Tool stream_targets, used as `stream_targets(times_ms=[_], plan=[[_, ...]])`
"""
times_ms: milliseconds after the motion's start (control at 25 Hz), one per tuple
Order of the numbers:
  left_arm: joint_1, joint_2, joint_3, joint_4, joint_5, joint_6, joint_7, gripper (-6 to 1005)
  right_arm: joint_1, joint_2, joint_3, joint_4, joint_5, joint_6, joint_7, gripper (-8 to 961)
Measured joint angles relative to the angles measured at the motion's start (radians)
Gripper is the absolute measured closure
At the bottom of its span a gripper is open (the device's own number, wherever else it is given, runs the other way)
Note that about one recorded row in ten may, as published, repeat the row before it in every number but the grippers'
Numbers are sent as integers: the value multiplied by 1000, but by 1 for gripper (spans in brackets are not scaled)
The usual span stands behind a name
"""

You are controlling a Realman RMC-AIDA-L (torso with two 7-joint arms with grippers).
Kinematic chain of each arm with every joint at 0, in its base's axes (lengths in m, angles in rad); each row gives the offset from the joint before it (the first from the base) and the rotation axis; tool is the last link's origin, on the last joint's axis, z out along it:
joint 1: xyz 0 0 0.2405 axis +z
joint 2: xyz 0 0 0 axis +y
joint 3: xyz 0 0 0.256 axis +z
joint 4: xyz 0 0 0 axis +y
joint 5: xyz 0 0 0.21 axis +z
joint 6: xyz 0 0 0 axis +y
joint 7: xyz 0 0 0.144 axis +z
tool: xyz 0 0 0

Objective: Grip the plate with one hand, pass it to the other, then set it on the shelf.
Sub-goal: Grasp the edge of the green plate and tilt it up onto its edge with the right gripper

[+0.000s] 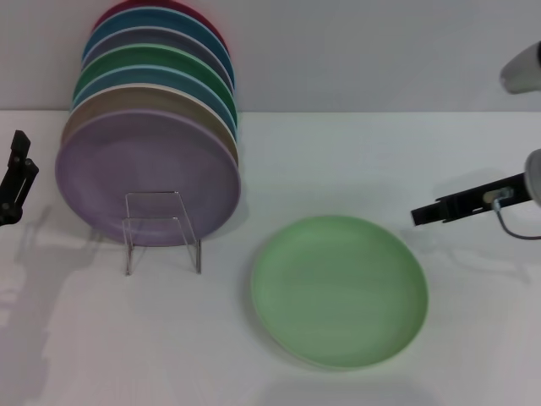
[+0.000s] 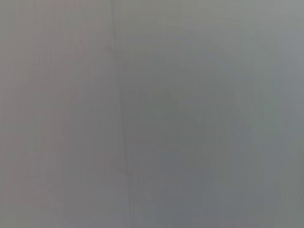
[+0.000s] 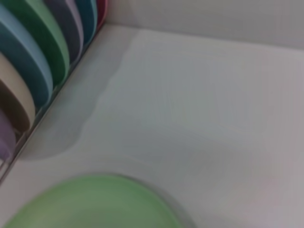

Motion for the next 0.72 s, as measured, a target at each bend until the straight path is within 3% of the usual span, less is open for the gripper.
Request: stream_targets(times_ms=[160,720], plan=[[0,-1,0,0,0,-11,-1,189,51,-6,0,-86,-21,10,0,627],[-3,-1,-4,-1,1,-33,2,190,118,-6,-22,-203,-57,5,5,288]])
